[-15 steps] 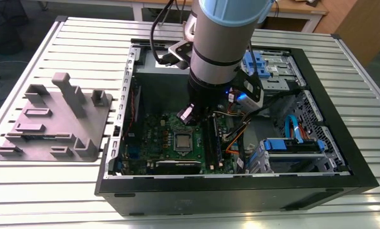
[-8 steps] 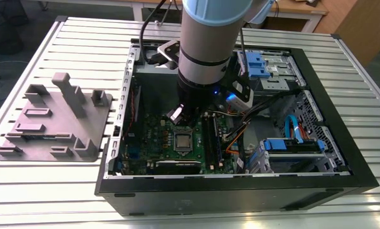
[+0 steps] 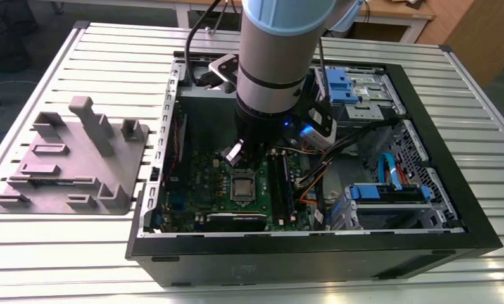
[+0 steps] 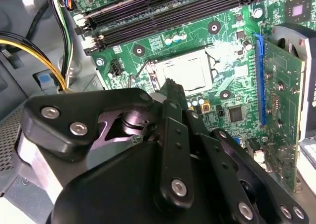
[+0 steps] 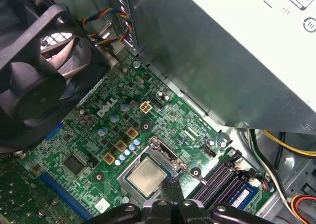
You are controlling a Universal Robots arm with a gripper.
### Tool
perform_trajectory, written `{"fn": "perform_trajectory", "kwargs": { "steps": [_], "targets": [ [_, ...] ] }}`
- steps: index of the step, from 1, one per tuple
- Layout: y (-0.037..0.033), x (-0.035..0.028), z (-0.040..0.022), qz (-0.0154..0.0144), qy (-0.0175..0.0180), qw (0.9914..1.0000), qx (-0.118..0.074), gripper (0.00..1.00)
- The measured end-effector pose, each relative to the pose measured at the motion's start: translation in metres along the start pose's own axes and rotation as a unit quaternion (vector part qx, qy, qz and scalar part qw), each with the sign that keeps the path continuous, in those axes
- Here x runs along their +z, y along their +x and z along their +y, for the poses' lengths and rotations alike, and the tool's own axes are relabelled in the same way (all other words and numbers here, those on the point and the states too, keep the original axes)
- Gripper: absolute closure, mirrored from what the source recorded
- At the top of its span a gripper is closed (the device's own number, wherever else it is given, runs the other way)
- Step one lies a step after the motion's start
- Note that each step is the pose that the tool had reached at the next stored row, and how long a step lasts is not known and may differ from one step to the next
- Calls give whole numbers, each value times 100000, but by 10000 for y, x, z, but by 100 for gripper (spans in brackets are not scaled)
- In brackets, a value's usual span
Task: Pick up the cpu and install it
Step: 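Close the cpu cover, then install the first cpu locking lever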
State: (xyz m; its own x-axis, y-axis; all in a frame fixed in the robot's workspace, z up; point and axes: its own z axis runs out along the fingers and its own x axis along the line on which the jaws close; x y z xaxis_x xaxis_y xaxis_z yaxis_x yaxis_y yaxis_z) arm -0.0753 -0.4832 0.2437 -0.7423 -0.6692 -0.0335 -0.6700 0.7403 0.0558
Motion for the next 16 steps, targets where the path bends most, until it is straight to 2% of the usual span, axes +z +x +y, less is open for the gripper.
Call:
{"fn": "perform_trajectory", "kwargs": {
  "steps": [16],
  "targets": [
    [9,-1,-10,4,0,100000,-4,89]
  ]
}}
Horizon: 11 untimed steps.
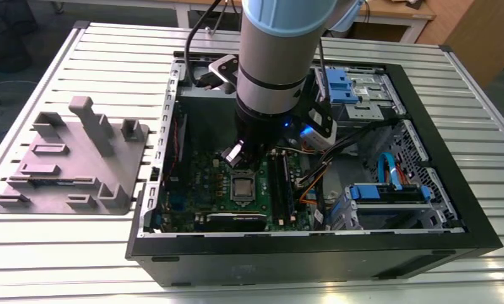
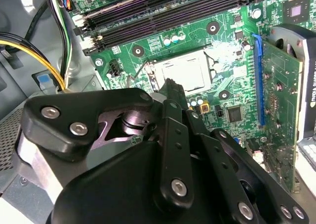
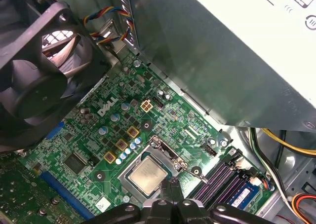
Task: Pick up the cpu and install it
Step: 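Install the first cpu locking lever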
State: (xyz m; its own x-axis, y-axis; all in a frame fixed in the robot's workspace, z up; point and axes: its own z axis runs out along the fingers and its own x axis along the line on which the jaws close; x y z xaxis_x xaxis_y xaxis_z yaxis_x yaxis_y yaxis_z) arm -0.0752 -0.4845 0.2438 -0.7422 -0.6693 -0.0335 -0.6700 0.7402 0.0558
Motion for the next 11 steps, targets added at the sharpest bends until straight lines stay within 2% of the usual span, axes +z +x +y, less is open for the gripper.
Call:
{"fn": "perform_trajectory", "kwargs": {
  "steps": [3,5,9,11],
  "targets": [
    [3,0,-3,-2,0,100000,4,89],
    [4,0,-4,-1049,945,99990,-90,89],
    [4,0,-4,-1065,961,99990,-89,89],
    [4,0,-4,-2383,2152,99948,-203,89]
  ]
}}
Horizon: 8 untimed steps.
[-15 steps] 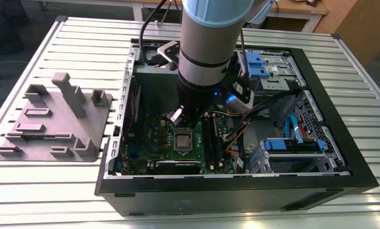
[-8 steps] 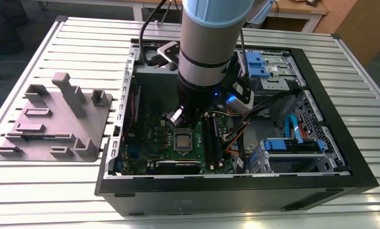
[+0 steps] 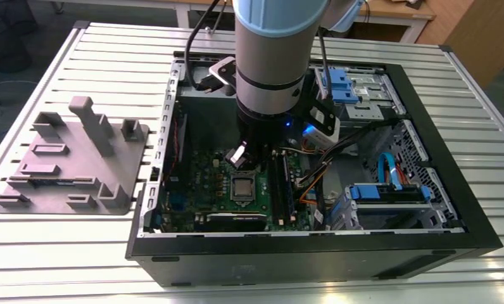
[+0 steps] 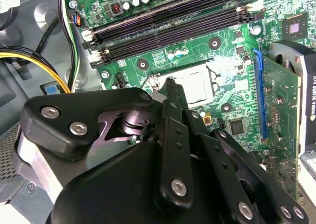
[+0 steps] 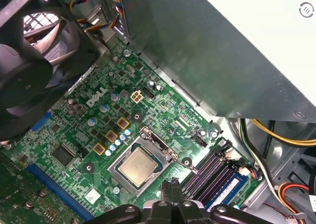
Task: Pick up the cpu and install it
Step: 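Install the first cpu locking lever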
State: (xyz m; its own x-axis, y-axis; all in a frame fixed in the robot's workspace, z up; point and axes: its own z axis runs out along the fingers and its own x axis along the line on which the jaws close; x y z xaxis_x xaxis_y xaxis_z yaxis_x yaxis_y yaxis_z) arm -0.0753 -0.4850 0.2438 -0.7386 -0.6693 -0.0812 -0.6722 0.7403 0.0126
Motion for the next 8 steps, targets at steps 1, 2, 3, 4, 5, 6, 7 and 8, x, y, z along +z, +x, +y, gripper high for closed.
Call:
{"fn": "perform_trajectory", "kwargs": {
  "steps": [1,2,3,4,5,6,7,8],
  "targets": [
    [0,0,0,-5,4,100000,-3,89],
    [0,0,0,-7,7,100000,-2,89],
    [0,0,0,-11,12,100000,-2,89],
    [0,0,0,-17,13,100000,-3,89],
    [0,0,0,-20,18,100000,-3,89],
    [0,0,0,-22,19,100000,-5,89],
    [0,0,0,-26,23,100000,-5,89],
    [0,0,0,-31,27,100000,-4,89]
  ]
}}
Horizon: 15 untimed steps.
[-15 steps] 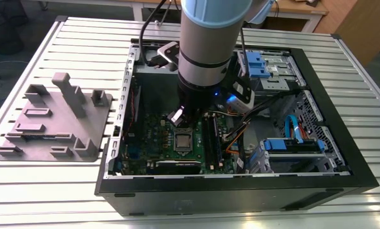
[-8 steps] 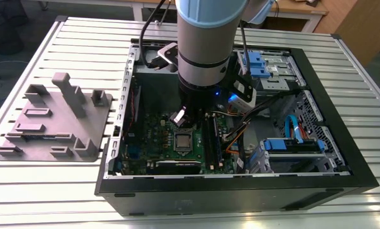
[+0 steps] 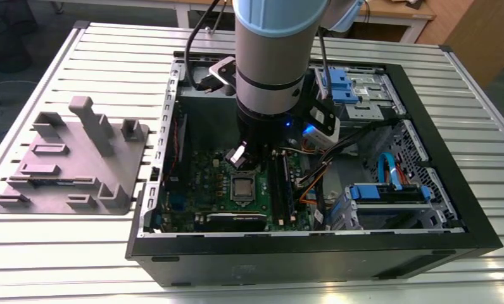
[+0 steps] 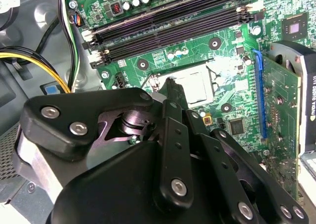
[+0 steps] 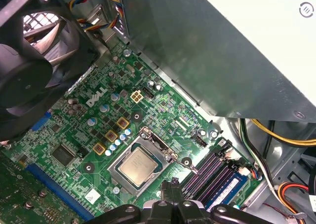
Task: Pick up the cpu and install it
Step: 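Install the first cpu locking lever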
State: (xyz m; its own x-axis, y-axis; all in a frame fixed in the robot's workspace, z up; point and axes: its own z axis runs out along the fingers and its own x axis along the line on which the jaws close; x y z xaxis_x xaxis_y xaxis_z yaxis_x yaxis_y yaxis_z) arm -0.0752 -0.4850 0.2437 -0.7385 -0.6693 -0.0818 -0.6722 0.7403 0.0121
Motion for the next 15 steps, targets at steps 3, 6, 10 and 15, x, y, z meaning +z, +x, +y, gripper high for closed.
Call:
{"fn": "perform_trajectory", "kwargs": {
  "steps": [3,6,10,15],
  "targets": [
    [0,-2,0,1,2,100000,-1,89],
    [-5,-58,2,-70,-68,100000,10,89],
    [-13,-159,2,-106,-117,100000,10,89],
    [-22,-199,8,-149,-155,100000,17,89]
  ]
}}
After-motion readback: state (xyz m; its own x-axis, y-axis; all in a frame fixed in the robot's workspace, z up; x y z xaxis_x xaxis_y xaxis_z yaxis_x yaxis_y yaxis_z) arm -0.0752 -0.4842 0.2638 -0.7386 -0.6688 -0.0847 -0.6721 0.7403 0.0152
